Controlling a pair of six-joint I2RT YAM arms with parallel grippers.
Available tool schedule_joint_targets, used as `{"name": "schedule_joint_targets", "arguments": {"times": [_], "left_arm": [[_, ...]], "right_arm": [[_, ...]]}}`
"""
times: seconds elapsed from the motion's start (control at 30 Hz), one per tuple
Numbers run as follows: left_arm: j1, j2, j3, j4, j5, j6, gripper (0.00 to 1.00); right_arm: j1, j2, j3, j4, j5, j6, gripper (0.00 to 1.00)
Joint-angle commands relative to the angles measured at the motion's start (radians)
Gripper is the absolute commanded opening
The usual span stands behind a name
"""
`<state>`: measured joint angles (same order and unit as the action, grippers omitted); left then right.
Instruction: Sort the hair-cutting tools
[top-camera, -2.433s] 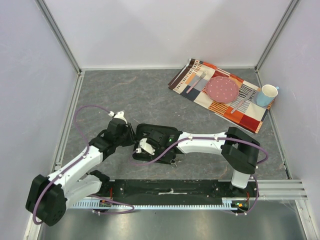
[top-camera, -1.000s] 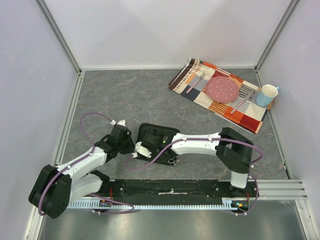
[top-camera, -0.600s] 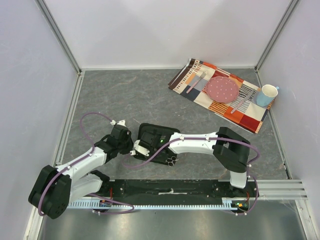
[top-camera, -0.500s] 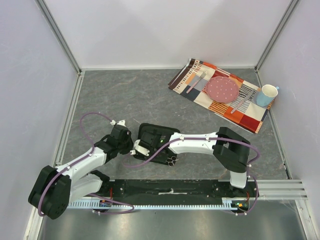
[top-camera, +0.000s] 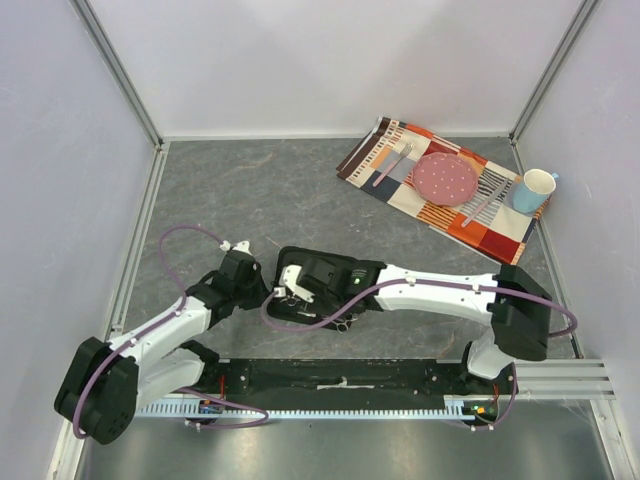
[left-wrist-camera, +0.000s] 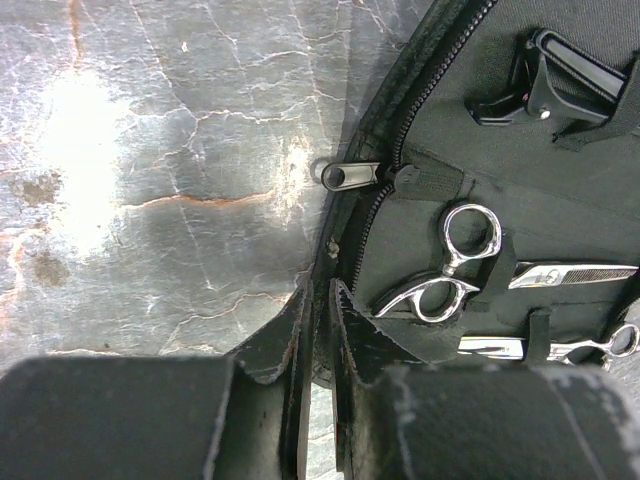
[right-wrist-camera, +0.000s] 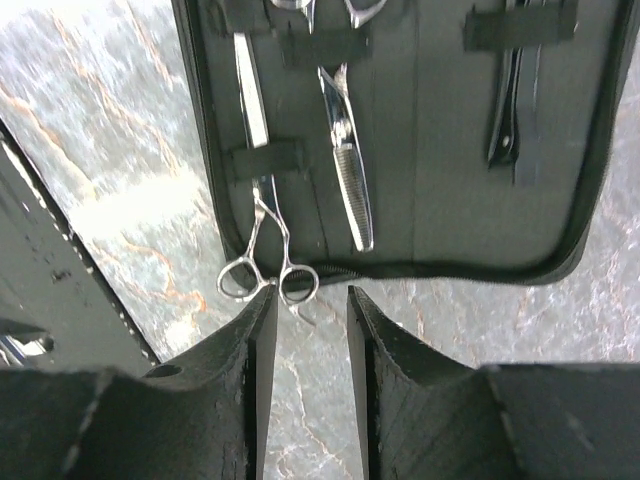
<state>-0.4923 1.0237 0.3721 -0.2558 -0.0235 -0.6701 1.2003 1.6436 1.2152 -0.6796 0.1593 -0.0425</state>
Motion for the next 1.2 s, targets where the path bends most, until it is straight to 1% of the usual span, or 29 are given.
{"name": "schedule_joint_targets", "arguments": {"times": [0.0,0.2,0.6,1.17], "left_arm": [[-0.002,-0.02,0.014,-0.011,0.013,-0.019,0.17],[-0.002,-0.031,0.03,-0.022,0.013,-0.011,0.17],[-0.002,-0.022,0.037,-0.028,0.008,-0.005,0.17],[-0.002,-0.04,0.031,-0.04,0.004,-0.003,0.17]], "right_arm": [[-0.01,-0.073,-0.103,-0.02,0.025,0.041,0.41],[-0.034,-0.105,-0.201,0.038,-0.026,0.087,0.41],[-0.036,-0.065,-0.2,0.101,-0.124,0.125,0.41],[-0.057,-0.021,-0.243,0.183,-0.087,0.141,0.4]]}}
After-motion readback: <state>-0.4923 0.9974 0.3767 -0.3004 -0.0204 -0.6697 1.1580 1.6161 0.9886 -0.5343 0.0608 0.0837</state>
